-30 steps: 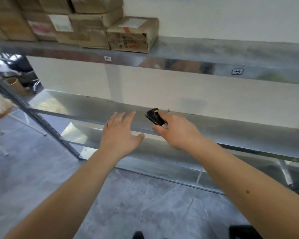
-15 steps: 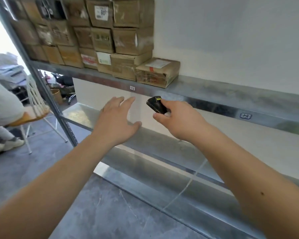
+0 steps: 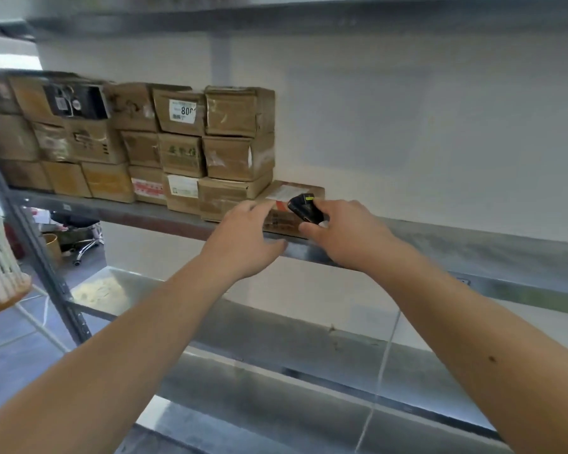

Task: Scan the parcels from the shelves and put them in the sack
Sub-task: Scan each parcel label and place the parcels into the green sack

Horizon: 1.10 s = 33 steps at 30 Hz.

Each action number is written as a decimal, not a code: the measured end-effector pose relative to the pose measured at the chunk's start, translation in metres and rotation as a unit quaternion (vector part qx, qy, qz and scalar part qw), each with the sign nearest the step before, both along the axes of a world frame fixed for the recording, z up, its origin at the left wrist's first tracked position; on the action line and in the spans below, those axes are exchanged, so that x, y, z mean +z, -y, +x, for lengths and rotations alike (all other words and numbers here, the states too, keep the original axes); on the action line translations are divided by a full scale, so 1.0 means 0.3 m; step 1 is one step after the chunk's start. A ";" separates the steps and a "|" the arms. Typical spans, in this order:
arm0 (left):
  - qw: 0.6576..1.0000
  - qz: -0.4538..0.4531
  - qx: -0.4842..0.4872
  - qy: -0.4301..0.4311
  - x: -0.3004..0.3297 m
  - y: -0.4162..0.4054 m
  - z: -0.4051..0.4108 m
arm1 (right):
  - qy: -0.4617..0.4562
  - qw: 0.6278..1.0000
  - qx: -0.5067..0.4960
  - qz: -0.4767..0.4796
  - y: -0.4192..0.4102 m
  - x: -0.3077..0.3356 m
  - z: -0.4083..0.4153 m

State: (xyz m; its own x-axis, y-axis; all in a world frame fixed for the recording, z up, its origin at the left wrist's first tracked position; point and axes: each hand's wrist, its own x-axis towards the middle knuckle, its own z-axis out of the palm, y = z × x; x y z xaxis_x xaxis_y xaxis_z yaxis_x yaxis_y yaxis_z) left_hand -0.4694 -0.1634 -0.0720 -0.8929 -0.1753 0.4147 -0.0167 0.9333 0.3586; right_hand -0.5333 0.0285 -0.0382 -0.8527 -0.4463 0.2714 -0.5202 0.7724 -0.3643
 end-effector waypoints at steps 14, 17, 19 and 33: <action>0.997 -0.037 -0.038 -0.058 -0.099 0.044 -0.182 | 0.032 0.989 -0.144 0.018 -0.001 -0.047 -0.038; 0.996 -0.037 -0.055 -0.062 -0.104 0.032 -0.203 | 0.036 0.987 -0.158 0.011 -0.004 -0.044 -0.036; 0.995 -0.056 -0.052 -0.063 -0.108 0.016 -0.216 | 0.029 0.983 -0.180 0.012 -0.018 -0.038 -0.033; 0.992 0.029 -0.055 -0.112 -0.116 -0.019 -0.273 | 0.034 0.981 -0.193 0.010 -0.150 -0.012 0.002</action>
State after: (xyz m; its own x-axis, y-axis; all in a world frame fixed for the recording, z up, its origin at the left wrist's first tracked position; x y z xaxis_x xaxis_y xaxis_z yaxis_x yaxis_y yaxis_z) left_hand -0.5513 -0.1577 -0.1069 -0.7939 -0.1114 0.5977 0.1703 0.9030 0.3945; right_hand -0.5328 0.0735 -0.0419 -0.9751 -0.0918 0.2021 -0.1631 0.9139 -0.3716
